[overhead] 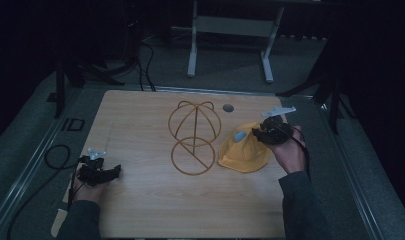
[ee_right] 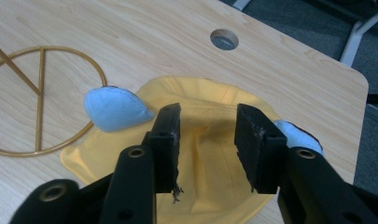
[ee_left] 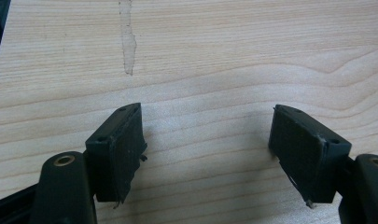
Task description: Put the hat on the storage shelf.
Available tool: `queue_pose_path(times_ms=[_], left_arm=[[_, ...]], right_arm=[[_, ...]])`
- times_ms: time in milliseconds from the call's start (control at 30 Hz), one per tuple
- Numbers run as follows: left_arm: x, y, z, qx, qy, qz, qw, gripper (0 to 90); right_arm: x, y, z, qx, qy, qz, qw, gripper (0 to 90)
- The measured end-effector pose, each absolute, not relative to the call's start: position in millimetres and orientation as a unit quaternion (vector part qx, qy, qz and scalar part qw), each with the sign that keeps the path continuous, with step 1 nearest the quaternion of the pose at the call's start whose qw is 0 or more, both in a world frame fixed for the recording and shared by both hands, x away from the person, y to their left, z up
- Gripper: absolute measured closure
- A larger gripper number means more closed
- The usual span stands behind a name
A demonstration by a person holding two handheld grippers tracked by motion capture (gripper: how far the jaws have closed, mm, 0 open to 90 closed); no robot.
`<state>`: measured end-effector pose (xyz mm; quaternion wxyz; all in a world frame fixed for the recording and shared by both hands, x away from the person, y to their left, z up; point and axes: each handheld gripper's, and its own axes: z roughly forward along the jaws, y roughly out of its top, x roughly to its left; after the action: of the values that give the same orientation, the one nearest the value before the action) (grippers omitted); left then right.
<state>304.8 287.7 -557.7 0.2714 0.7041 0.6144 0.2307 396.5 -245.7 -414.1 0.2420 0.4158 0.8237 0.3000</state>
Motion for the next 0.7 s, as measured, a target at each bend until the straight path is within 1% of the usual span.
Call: queue_pose_path(times_ms=[200, 500, 700], left_arm=[[305, 288, -558, 0.704, 0.614, 0.230, 0.271, 26.7], [305, 288, -558, 0.704, 0.614, 0.231, 0.271, 26.7], [305, 288, -558, 0.705, 0.614, 0.230, 0.272, 26.7]], right_arm=[[403, -247, -415, 0.395, 0.839, 0.286, 0.239, 58.8], [409, -246, -411, 0.362, 0.859, 0.271, 0.241, 52.0], [417, -250, -409, 0.345, 0.872, 0.271, 0.218, 46.7]])
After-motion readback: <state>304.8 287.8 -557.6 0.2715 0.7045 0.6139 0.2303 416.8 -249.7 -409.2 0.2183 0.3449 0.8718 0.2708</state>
